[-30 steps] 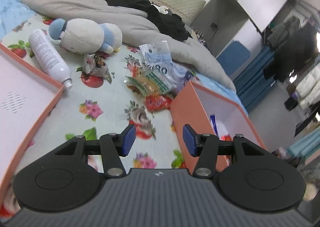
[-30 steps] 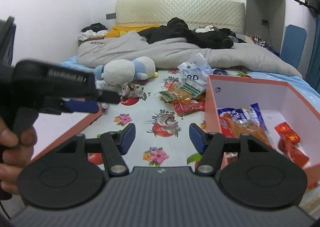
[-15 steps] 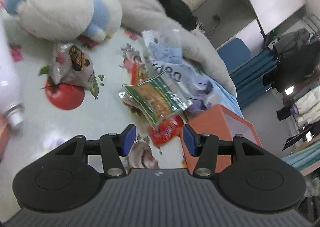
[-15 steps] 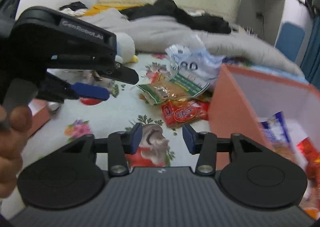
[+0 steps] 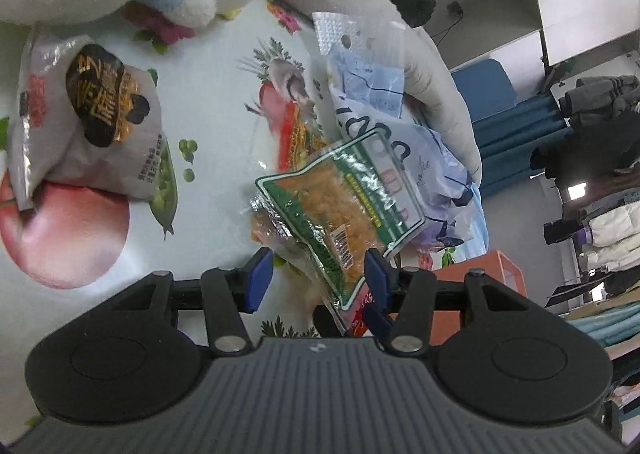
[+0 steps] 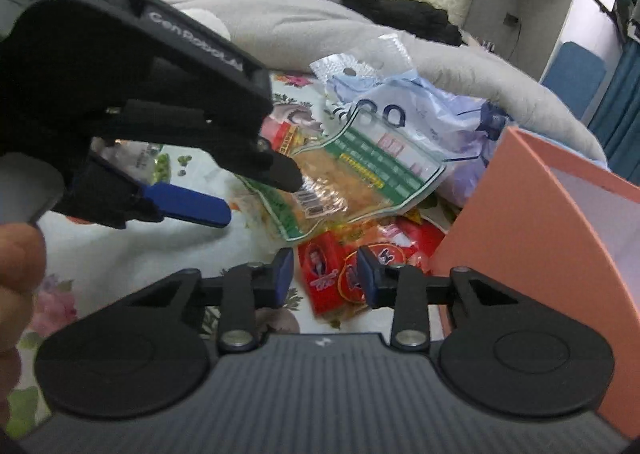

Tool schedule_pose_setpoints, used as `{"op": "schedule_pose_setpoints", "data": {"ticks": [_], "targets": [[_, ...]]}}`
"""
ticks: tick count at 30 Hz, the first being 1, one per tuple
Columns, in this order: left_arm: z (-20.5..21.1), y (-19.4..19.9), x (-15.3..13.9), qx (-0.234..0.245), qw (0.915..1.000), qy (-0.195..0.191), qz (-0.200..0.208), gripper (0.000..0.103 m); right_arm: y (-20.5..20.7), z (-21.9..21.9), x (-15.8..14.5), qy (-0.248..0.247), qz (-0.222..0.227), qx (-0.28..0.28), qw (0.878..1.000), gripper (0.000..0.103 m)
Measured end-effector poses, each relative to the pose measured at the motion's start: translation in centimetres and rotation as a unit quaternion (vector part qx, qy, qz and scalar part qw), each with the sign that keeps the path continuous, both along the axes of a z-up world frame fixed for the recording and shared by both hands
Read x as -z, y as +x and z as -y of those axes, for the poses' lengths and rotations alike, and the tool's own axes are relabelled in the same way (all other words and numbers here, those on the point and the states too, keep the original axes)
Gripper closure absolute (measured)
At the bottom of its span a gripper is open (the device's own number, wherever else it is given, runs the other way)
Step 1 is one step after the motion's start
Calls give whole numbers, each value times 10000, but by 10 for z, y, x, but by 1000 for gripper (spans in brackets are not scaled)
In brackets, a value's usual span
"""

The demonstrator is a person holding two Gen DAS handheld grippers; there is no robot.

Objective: Organize snacks

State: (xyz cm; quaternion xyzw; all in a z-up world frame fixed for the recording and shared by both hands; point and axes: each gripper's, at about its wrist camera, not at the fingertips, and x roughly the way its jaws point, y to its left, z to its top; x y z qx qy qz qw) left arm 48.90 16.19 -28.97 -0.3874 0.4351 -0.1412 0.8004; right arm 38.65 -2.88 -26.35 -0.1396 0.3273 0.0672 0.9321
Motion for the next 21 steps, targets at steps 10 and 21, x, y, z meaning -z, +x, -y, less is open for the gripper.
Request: {"op": "schedule_pose_setpoints", "data": {"ticks": [10,21], "targets": [[-4,8,6,-72,9994,-241,-248,51,13,1,0,7,-366,71,9993,73],[7,-2,-2,-125,9998,-178,13,91,6,1,-9,-137,-294,50,9995,95]]}}
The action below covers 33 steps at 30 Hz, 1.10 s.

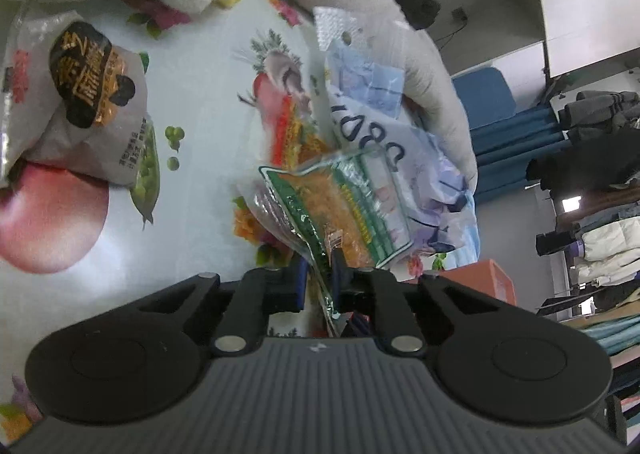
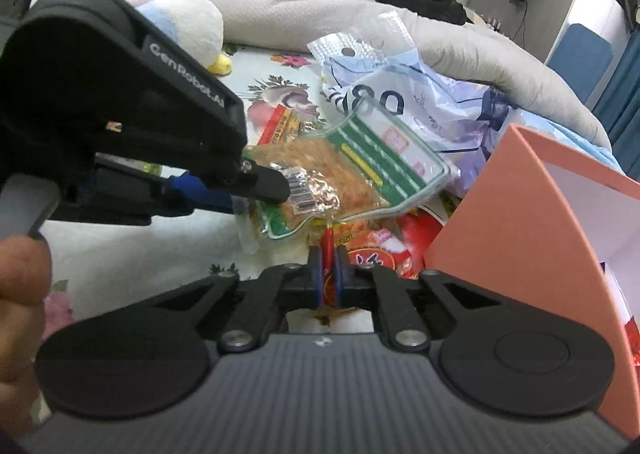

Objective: Organize snacks

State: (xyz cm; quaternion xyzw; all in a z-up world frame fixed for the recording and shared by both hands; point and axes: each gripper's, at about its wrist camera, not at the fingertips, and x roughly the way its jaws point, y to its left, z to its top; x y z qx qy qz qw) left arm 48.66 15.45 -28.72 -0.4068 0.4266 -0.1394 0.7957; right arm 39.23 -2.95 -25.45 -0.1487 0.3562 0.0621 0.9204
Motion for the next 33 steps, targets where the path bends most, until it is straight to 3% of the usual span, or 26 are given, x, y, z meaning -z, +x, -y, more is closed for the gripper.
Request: {"op": "schedule_pose_setpoints", "data": {"ticks": [8,14,24,33], "targets": [[-9,-48,-23,-384,9982,112,449,94,-39,8,-5,2,212,-220,9995,95],[-16,-112,-34,-753,9952,168,606,94,-89,13,-17,106,396,-501,9979,95],[-23,-229,-50,-1556,9858,600,213,95,-163,35,-24,235,62,-844,9961,95],[-8,-319,-65,-1857,9759,1149,2,94,-235,53,-36,535,-177,-1195,9912,95]]}}
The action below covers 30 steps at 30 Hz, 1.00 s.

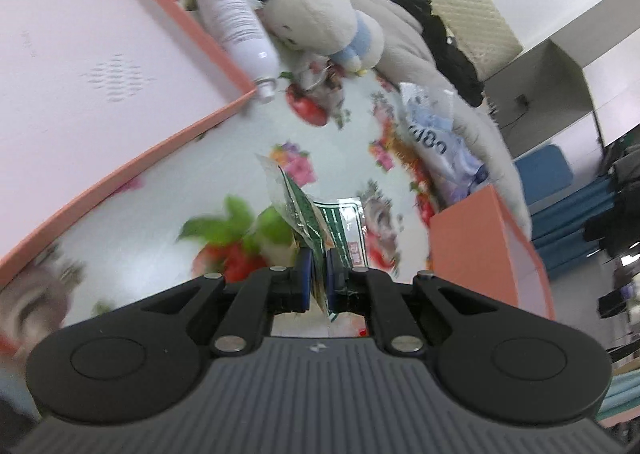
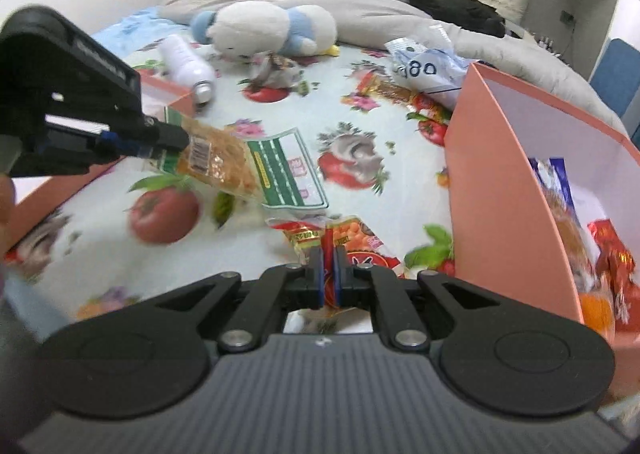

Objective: Organize snacks

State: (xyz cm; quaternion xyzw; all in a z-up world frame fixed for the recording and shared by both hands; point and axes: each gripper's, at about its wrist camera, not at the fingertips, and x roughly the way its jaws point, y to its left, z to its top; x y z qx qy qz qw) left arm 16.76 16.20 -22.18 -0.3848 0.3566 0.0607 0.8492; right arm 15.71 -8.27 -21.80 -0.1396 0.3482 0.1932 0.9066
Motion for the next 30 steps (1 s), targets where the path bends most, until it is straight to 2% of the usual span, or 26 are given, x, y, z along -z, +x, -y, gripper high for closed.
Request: {"op": "schedule_pose_setpoints", "data": {"ticks": [5,9,17,21,22,23,25,26,27,29,30], "targets": [[13,-37,-2,-240,9990,280,-253,94,-29,7,-4,180,-36,-141,9997,95],[20,-55,-2,-155,9983,365,-423,94,-42,11,-4,287,-72,-190,9994,95],[30,-76,-2,107,9961,551,-685,93,-42,23,-2,610,-244,-169,9977,91],[31,-78,-5,272,9936,749,-795,93,-44,30,-3,807,-296,-123,9962,78],[31,-79,-6,313,9933,756,-812,91,-44,32,-3,853,-292,-127,9958,78],[30,-80,-6,348,9930,741,-847,86,-45,33,-4,890,-283,-146,9955,76],[27,-83,-6,405,9919,753,-942,67,-47,36,-6,925,-212,-158,9954,63],[26,-85,-7,397,9913,785,-977,51,-48,37,-6,924,-175,-149,9955,47],[24,-88,-8,372,9910,831,-983,40,-48,38,-7,932,-136,-140,9955,30],[21,-92,-12,427,9908,862,-947,28,-50,40,-7,994,-50,-171,9949,17],[21,-93,-13,513,9906,862,-927,20,-51,40,-7,1027,-45,-204,9945,17]]}}
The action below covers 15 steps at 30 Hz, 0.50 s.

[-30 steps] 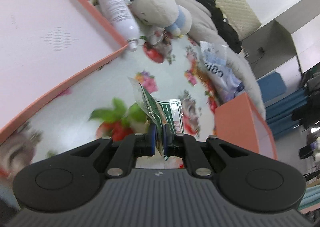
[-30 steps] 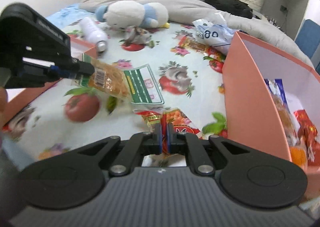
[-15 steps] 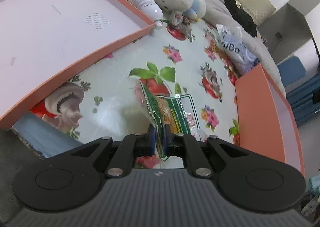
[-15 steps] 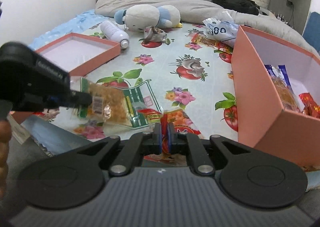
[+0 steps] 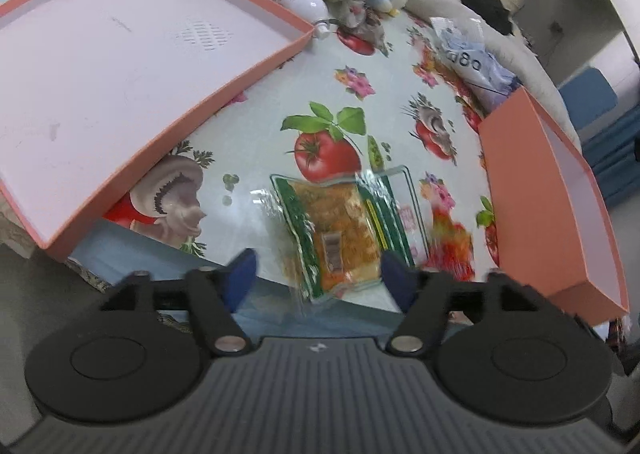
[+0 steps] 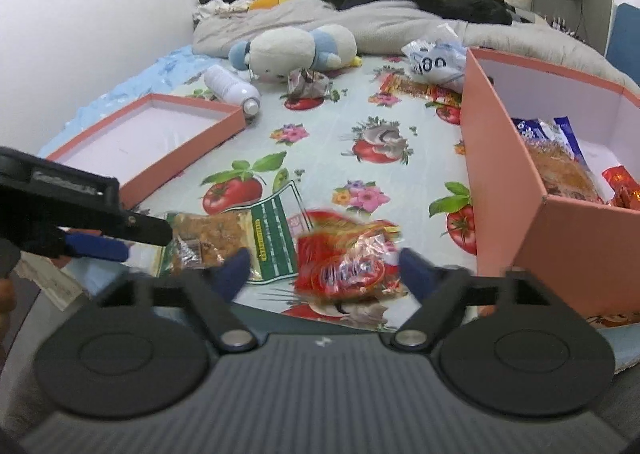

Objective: Organize snacks

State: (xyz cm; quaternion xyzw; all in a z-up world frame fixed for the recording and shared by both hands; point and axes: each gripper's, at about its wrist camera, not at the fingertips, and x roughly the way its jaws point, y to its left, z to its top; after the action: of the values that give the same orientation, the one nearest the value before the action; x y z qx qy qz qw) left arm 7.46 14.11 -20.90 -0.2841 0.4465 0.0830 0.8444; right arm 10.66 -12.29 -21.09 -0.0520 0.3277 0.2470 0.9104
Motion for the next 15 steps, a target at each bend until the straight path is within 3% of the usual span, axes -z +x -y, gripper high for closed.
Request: {"op": "schedule_pose_setpoints", "data": {"ticks": [4,9,11,15], "targets": [[10,1,-9,743,9965,379,46,14,4,1,4,59,-30,92,9999,17],[22,4,-17,1500,9837,954,283,10,10,0,10,-75,4,145,9999,17],[24,11,-17,1813,9763,1147,288,10,12,-2,11,-159,83,132,9998,17],[28,36,-9,2586,9532,1547,253,9,21,-8,17,-333,263,216,9989,17]]}}
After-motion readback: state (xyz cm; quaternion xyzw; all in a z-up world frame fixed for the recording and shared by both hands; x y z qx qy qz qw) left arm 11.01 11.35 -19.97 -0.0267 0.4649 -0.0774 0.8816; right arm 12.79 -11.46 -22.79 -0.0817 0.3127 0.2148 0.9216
